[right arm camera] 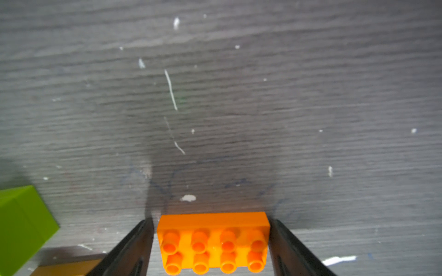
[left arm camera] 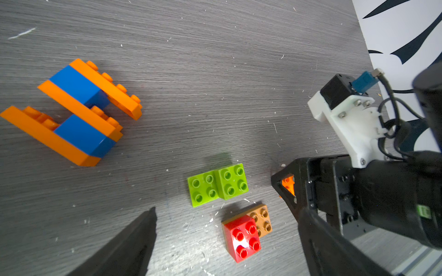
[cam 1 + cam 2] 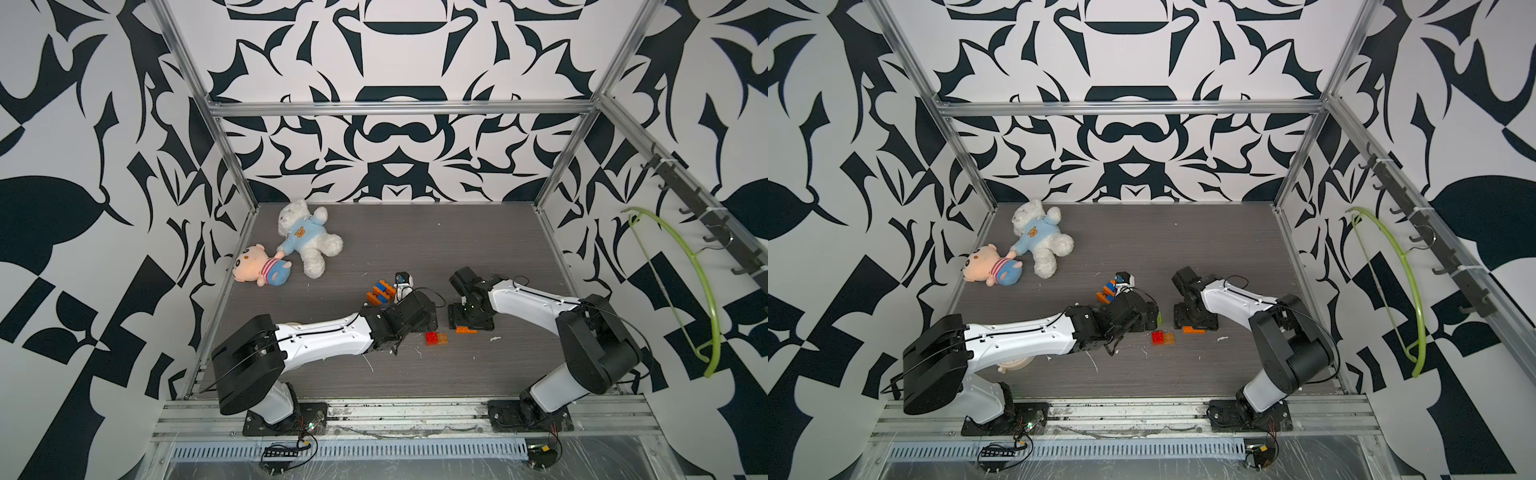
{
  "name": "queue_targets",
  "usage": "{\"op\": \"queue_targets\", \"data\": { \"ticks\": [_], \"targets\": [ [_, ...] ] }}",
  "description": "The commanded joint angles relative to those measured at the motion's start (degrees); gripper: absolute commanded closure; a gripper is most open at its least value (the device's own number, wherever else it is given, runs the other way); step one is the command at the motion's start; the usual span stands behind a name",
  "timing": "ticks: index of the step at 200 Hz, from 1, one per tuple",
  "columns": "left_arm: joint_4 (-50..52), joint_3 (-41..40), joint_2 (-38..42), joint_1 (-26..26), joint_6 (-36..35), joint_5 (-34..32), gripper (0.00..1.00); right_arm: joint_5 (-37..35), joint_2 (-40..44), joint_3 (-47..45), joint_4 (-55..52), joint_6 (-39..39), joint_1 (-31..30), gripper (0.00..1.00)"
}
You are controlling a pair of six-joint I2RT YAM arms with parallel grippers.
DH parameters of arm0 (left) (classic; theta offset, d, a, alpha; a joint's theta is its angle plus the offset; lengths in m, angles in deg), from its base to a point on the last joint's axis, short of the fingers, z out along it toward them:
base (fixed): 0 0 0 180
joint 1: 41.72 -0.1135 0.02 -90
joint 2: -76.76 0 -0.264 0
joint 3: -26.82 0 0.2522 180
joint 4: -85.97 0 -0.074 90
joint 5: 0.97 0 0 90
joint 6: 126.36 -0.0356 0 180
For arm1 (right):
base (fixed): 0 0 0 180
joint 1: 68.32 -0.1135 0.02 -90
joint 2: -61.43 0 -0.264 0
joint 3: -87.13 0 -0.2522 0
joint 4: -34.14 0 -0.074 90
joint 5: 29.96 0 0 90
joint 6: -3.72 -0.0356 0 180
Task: Assemble the number 5 with lego
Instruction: Pick up the lego brick from the center of the board.
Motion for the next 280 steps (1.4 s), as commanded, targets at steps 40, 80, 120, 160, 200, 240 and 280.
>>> {"op": "queue_targets", "data": {
  "ticks": [40,80,120,160,200,240,280],
  "targets": [
    [0.5,1.4,-0.9,-0.1,0.2,0.0,0.01,-0.5,1.7,0.0,-2.3,0.3,-0.1,0.20],
    [0.6,1.5,-0.9,-0.1,0.1,0.0,0.01,0.4,2.2,-0.3,-2.5,-0.2,-0.1,0.18],
    [0.6,1.5,-0.9,-0.1,0.0,0.0,0.01,0.4,2.6,-0.9,-2.3,-0.1,-0.1,0.21],
    [0.6,1.5,-1.1,-0.1,0.1,0.1,0.01,0.9,2.0,-1.0,-1.5,0.0,-0.1,0.33],
    [0.6,1.5,-0.9,-0.1,0.1,0.1,0.01,0.4,3.0,0.0,-3.1,0.3,-0.1,0.36],
    [1.4,0.7,0.4,-0.1,0.3,0.1,0.01,0.3,6.9,1.8,-6.9,0.9,-0.2,0.38],
    [1.3,-3.6,3.9,-0.1,3.0,0.1,0.01,2.0,9.6,4.4,-9.5,-0.7,-3.2,0.38]
  ]
}}
